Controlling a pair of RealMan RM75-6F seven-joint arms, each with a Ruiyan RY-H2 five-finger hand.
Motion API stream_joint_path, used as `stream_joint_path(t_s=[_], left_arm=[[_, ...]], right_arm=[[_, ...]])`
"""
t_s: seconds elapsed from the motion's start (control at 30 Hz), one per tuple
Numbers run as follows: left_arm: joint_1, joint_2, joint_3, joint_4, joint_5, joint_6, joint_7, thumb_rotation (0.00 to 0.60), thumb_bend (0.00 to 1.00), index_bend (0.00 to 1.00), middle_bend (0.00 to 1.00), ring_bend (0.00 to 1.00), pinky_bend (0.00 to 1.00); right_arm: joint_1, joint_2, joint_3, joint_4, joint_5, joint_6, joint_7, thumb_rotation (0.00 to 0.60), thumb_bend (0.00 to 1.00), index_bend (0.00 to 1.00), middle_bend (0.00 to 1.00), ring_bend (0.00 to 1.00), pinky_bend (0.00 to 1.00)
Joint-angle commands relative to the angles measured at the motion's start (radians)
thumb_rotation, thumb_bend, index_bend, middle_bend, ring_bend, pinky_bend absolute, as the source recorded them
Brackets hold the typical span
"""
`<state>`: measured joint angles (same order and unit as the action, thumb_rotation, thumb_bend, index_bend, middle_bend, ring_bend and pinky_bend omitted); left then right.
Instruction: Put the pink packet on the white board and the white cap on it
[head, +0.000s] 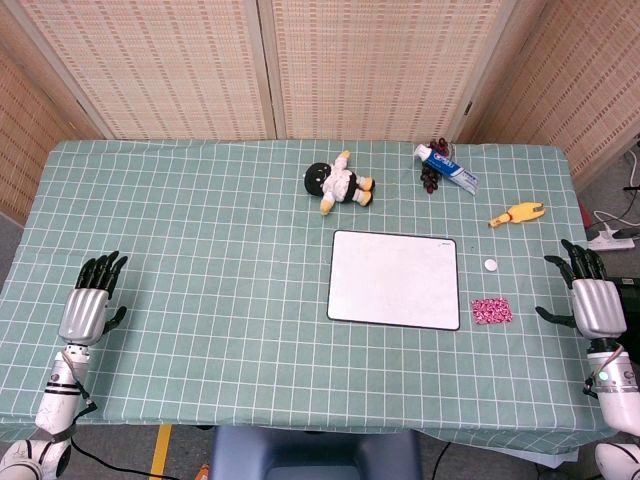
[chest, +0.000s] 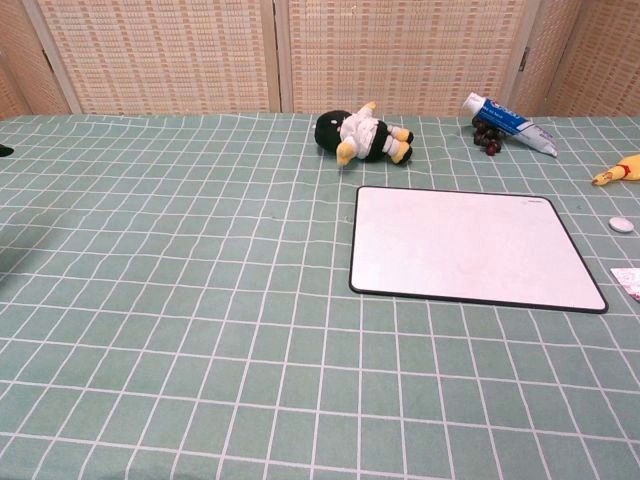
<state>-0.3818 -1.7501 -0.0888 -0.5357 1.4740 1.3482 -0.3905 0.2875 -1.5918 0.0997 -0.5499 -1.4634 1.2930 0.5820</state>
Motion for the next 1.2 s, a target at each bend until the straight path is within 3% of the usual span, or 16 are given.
stream_joint_path(t_s=[0.03, 0.5, 0.8, 1.2], left_arm=[[0.000, 0.001, -0.001, -0.001, -0.001, -0.002, -0.002, 0.600, 0.25, 0.00, 0.00, 0.00, 0.00], [0.038, 0.018, -0.011, -0.005, -0.014, 0.047, -0.038, 0.600, 0.25, 0.00, 0.00, 0.00, 0.00], [0.024, 0.008, -0.004, 0.007, -0.010, 0.013, -0.031, 0.600, 0.25, 0.00, 0.00, 0.00, 0.00], [0.023, 0.015, -0.008, -0.012, -0.010, 0.019, -0.033, 0.600, 0.25, 0.00, 0.00, 0.00, 0.00]], right_arm=[[0.001, 0.000, -0.001, -0.001, -0.001, -0.002, -0.003, 0.600, 0.00, 0.22, 0.00, 0.00, 0.00], [0.023, 0.006, -0.018, -0.049, -0.026, -0.004, -0.078, 0.600, 0.00, 0.22, 0.00, 0.00, 0.00], [0.025, 0.034, -0.019, -0.097, -0.004, -0.067, -0.149, 0.600, 0.00, 0.22, 0.00, 0.00, 0.00], [0.030, 0.114, -0.030, -0.264, 0.027, -0.163, -0.307, 0.600, 0.00, 0.24, 0.00, 0.00, 0.00]])
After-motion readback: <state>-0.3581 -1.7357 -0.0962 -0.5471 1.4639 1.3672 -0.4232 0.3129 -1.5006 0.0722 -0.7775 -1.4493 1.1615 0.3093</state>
